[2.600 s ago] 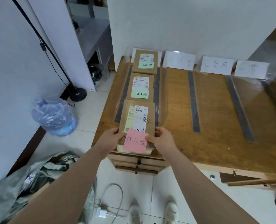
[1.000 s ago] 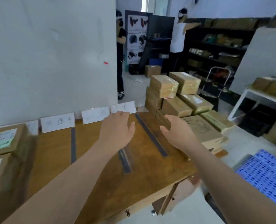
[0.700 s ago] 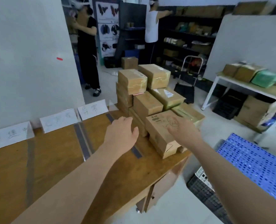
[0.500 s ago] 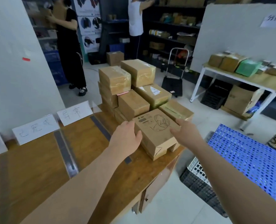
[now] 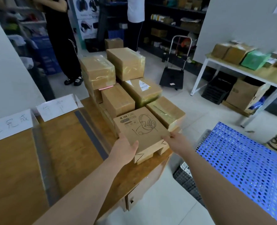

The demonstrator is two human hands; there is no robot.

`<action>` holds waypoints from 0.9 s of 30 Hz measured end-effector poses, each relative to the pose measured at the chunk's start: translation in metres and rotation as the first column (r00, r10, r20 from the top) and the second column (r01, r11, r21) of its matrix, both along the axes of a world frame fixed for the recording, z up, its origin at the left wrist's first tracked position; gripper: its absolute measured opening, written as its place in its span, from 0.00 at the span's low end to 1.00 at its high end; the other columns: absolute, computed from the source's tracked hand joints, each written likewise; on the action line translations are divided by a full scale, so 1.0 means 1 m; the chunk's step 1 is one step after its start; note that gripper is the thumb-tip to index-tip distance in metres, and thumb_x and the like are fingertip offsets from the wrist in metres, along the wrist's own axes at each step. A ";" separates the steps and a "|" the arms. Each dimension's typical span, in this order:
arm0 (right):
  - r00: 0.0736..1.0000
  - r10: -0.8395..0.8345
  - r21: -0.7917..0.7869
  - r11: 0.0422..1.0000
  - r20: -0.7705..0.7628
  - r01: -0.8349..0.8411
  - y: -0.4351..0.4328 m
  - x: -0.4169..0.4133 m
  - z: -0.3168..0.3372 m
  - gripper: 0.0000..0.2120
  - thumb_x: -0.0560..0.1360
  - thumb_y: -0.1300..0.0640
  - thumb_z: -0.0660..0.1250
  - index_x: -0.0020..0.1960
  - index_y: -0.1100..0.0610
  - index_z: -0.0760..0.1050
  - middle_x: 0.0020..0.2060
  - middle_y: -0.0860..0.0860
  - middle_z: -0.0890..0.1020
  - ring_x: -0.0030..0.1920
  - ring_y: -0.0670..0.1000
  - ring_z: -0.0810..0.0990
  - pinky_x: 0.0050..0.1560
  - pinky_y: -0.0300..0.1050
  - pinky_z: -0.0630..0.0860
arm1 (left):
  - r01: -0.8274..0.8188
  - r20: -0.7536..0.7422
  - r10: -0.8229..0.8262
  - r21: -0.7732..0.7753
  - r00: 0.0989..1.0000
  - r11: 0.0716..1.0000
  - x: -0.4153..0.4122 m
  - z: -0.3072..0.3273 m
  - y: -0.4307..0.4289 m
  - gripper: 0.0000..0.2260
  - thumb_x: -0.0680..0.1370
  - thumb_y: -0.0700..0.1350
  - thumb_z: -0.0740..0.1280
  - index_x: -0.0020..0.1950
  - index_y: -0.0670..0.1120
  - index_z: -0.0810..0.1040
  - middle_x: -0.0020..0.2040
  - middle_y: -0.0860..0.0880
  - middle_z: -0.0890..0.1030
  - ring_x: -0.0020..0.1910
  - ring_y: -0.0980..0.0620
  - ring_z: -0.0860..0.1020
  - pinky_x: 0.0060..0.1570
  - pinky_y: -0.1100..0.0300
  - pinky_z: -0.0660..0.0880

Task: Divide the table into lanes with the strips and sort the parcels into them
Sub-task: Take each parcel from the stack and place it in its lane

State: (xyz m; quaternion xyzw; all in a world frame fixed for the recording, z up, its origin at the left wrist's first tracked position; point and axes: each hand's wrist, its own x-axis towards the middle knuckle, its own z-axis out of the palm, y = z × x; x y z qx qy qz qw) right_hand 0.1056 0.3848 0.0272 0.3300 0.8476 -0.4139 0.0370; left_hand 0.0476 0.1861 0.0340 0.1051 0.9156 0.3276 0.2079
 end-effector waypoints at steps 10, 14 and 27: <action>0.987 -0.115 -0.656 0.755 -0.114 0.012 0.020 0.005 -0.012 0.17 0.75 0.49 0.69 0.60 0.52 0.69 0.51 0.54 0.79 0.48 0.55 0.79 0.49 0.50 0.79 | -0.224 -0.057 0.235 0.156 0.970 0.962 0.037 -0.004 0.014 0.28 0.80 0.52 0.65 0.75 0.45 0.59 0.71 0.46 0.72 0.68 0.47 0.73 0.62 0.56 0.73; 0.964 -0.124 -0.735 0.672 -0.234 -0.092 0.030 0.011 0.001 0.17 0.69 0.58 0.75 0.51 0.55 0.69 0.48 0.57 0.81 0.45 0.55 0.82 0.53 0.51 0.80 | -0.248 -0.064 0.277 0.284 0.959 0.926 0.057 0.007 0.013 0.31 0.79 0.50 0.67 0.78 0.50 0.56 0.72 0.51 0.71 0.69 0.49 0.71 0.67 0.54 0.69; 0.742 0.269 -0.464 0.638 -0.614 -0.615 0.022 0.025 0.091 0.33 0.68 0.48 0.74 0.70 0.50 0.68 0.61 0.48 0.80 0.62 0.50 0.78 0.63 0.52 0.74 | -0.484 0.356 0.328 0.608 0.875 0.630 0.044 0.075 0.046 0.60 0.47 0.80 0.71 0.73 0.74 0.43 0.76 0.51 0.60 0.71 0.40 0.65 0.65 0.33 0.68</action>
